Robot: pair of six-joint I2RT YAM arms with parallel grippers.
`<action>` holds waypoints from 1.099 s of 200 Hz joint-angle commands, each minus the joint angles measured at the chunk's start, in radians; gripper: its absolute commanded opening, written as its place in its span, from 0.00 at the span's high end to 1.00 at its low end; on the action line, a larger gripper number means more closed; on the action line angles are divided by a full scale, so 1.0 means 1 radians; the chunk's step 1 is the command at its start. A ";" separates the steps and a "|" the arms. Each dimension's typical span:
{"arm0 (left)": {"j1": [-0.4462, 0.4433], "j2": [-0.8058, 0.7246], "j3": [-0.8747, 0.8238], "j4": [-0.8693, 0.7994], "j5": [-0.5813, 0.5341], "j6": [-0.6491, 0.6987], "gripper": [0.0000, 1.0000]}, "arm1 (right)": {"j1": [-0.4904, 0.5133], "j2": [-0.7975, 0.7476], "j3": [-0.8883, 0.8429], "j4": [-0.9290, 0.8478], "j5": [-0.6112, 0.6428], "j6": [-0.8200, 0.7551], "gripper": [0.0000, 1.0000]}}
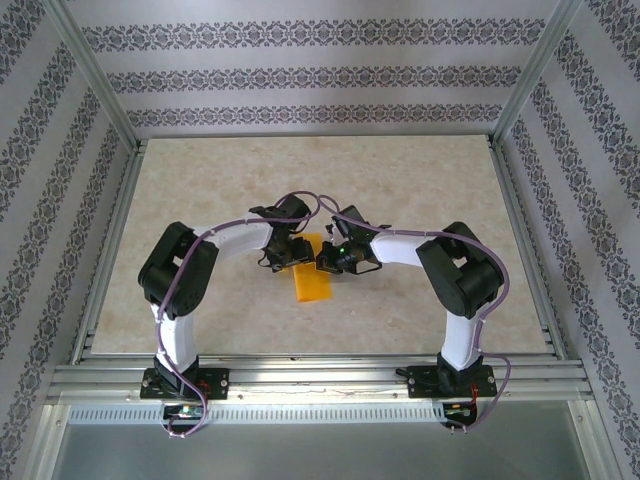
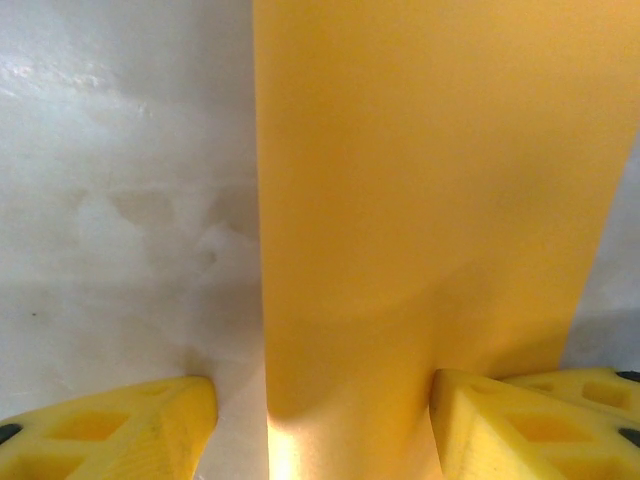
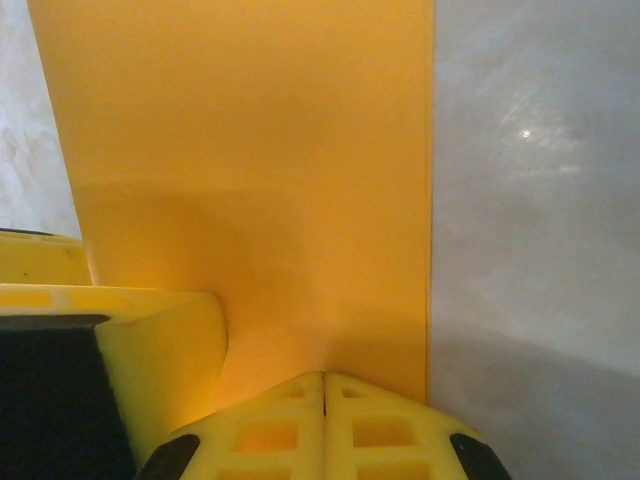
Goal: Fold a paper plane with a square sheet of paper (pick it up from the middle)
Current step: Hold the paper at the center of the table, then fold the paper in half at the center of the table.
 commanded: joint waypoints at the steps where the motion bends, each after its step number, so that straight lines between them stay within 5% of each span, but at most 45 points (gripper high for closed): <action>1: -0.010 0.015 -0.067 0.156 0.011 0.002 0.36 | -0.007 0.055 -0.012 -0.140 0.045 -0.070 1.00; 52: 0.016 -0.243 -0.258 0.449 0.088 -0.006 0.31 | -0.021 0.053 0.004 -0.145 0.018 -0.075 1.00; 95: 0.062 -0.233 -0.399 0.777 0.297 -0.093 0.71 | -0.021 0.052 0.005 -0.140 0.015 -0.064 1.00; 129: 0.070 -0.199 -0.426 0.784 0.289 -0.097 0.87 | -0.019 0.047 0.002 -0.143 0.018 -0.060 1.00; 220: 0.089 -0.134 -0.516 0.723 0.219 -0.067 0.91 | -0.018 0.045 0.000 -0.144 0.023 -0.051 1.00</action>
